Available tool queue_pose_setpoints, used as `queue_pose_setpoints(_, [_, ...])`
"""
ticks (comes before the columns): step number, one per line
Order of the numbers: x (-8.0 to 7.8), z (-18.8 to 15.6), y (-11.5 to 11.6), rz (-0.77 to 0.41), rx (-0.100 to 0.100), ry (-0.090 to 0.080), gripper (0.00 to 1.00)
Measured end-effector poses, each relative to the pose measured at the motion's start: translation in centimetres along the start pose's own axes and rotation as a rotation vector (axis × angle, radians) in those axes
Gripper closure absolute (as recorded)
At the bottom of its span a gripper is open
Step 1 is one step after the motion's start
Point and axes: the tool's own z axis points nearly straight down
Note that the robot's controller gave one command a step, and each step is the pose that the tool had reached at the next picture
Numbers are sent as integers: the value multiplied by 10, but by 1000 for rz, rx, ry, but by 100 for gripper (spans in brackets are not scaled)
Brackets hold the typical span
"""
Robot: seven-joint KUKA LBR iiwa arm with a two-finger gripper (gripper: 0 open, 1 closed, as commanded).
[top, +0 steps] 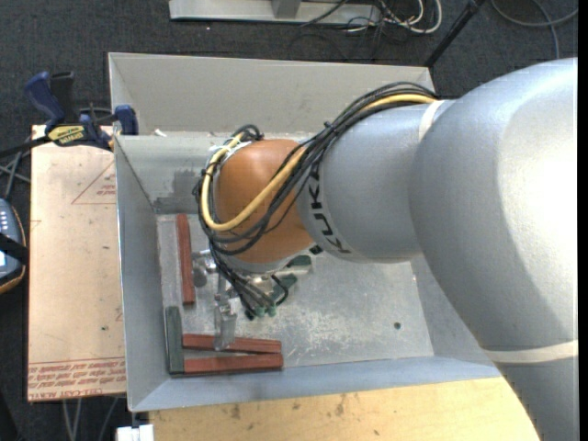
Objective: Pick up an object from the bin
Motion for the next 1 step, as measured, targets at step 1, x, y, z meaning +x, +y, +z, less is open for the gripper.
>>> queue_pose_setpoints(1, [32,22,47,324,2,5,100])
